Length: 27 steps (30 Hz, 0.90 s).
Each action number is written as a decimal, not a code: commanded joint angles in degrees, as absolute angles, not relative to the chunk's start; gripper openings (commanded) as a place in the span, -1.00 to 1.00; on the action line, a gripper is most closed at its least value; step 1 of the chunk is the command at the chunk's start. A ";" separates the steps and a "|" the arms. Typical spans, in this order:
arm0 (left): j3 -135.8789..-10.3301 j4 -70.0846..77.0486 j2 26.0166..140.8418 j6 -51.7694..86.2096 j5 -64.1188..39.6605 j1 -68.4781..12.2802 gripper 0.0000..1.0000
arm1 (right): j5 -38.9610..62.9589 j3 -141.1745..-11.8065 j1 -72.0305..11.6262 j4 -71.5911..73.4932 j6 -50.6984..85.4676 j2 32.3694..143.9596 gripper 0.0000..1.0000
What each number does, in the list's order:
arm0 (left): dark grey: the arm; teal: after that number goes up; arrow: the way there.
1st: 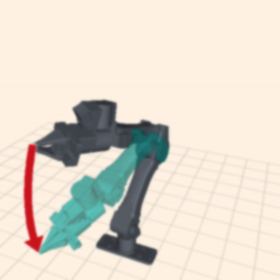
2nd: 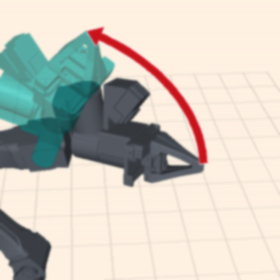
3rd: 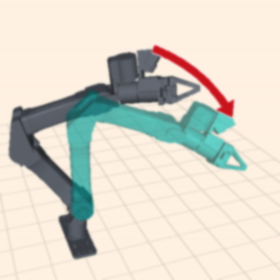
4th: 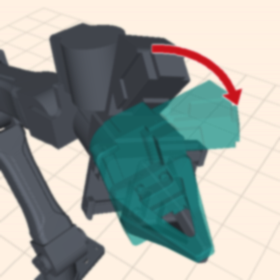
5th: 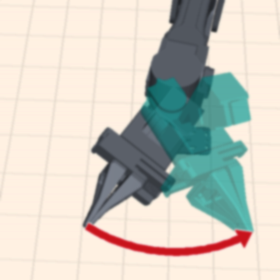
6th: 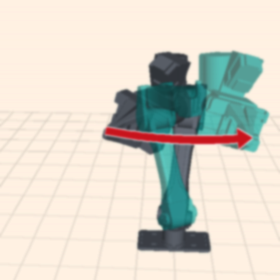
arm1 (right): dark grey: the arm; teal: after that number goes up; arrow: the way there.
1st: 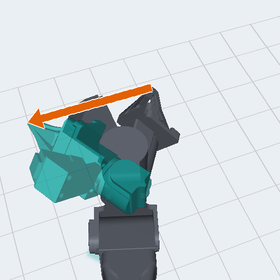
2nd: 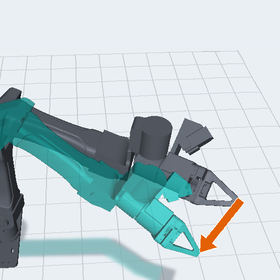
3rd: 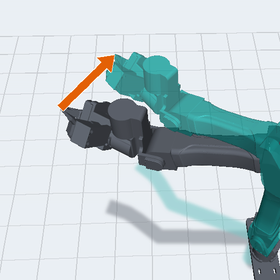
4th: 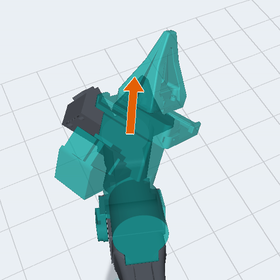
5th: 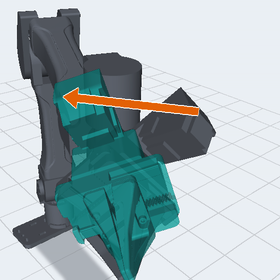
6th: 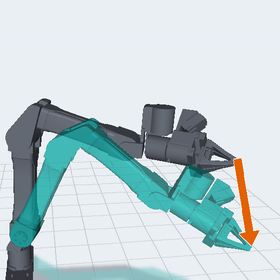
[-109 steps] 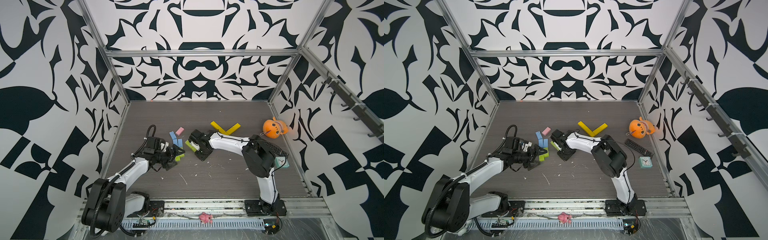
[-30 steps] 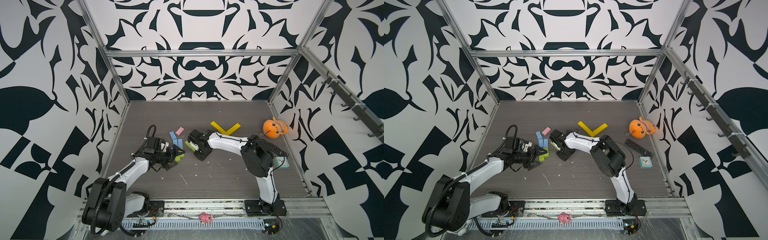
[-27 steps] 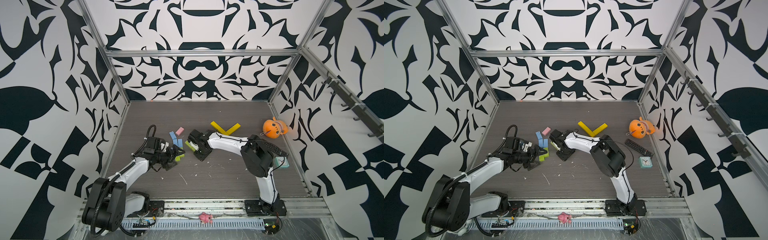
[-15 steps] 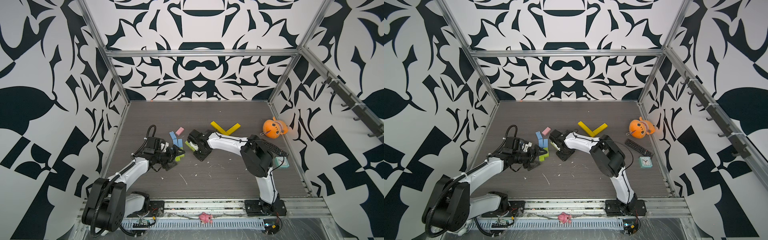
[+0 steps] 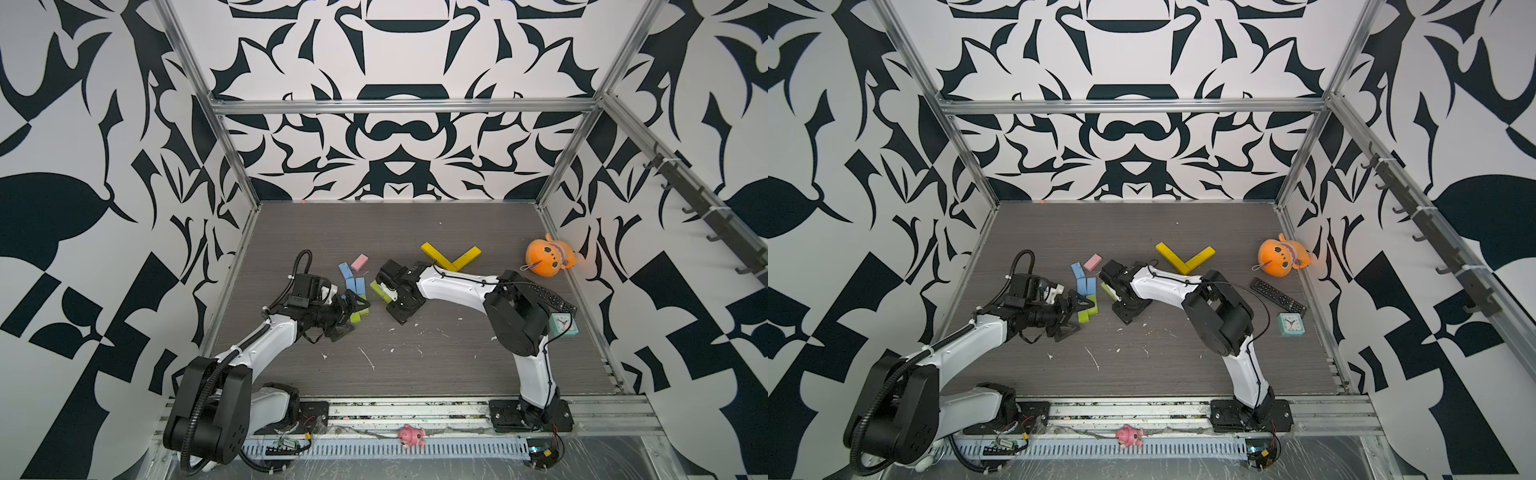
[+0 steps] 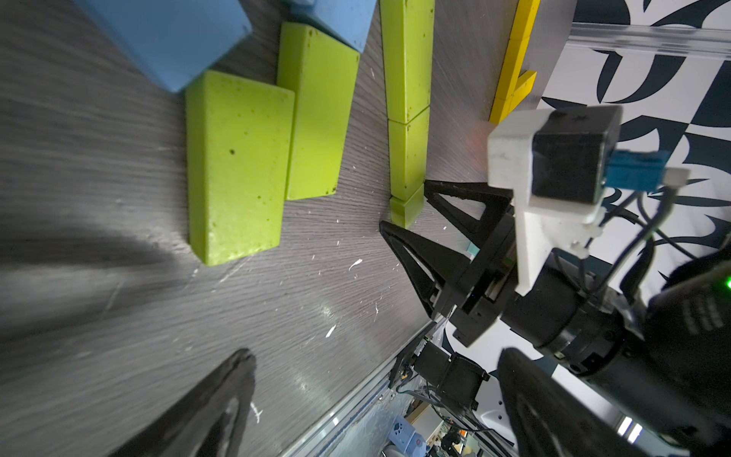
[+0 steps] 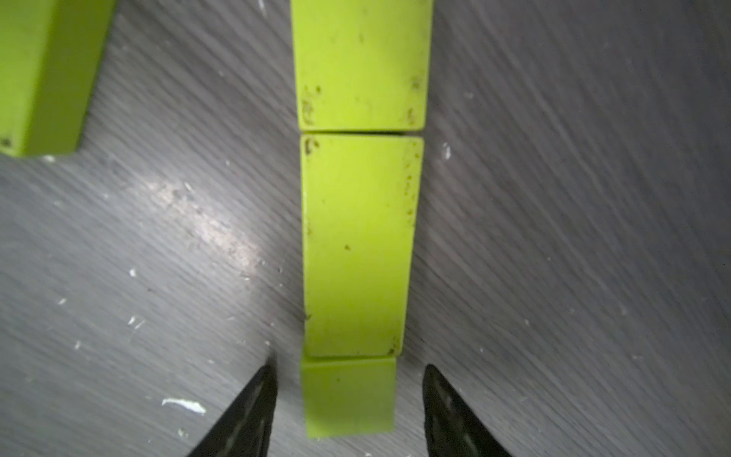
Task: Assemble the letter v with building blocks
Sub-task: Assemble the building block at the center of the board.
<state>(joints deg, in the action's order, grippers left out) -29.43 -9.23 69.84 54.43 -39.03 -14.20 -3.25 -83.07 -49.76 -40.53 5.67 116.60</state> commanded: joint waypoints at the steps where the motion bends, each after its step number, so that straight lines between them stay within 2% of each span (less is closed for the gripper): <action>1: -28.61 -10.89 68.70 53.88 -39.65 -13.89 0.99 | -3.49 -80.55 -50.29 -41.02 7.13 112.94 0.30; 3: -28.73 -11.03 68.61 53.90 -39.64 -13.91 0.99 | -4.39 -79.02 -50.28 -40.70 8.09 110.04 0.36; 7: -28.86 -10.02 68.07 54.00 -39.73 -13.91 0.99 | -5.46 -73.04 -47.82 -38.03 13.20 101.45 0.98; 12: -27.47 -6.29 67.68 56.25 -40.10 -13.98 0.99 | -6.57 -65.02 -42.90 -35.16 27.56 94.77 0.98; 19: -26.21 -3.93 68.35 57.88 -40.70 -14.00 0.99 | -8.11 -58.68 -43.66 -32.50 40.76 95.56 0.99; 27: -26.02 -4.84 68.48 57.32 -40.43 -14.00 0.99 | -9.92 -55.42 -47.43 -29.08 49.04 95.49 0.99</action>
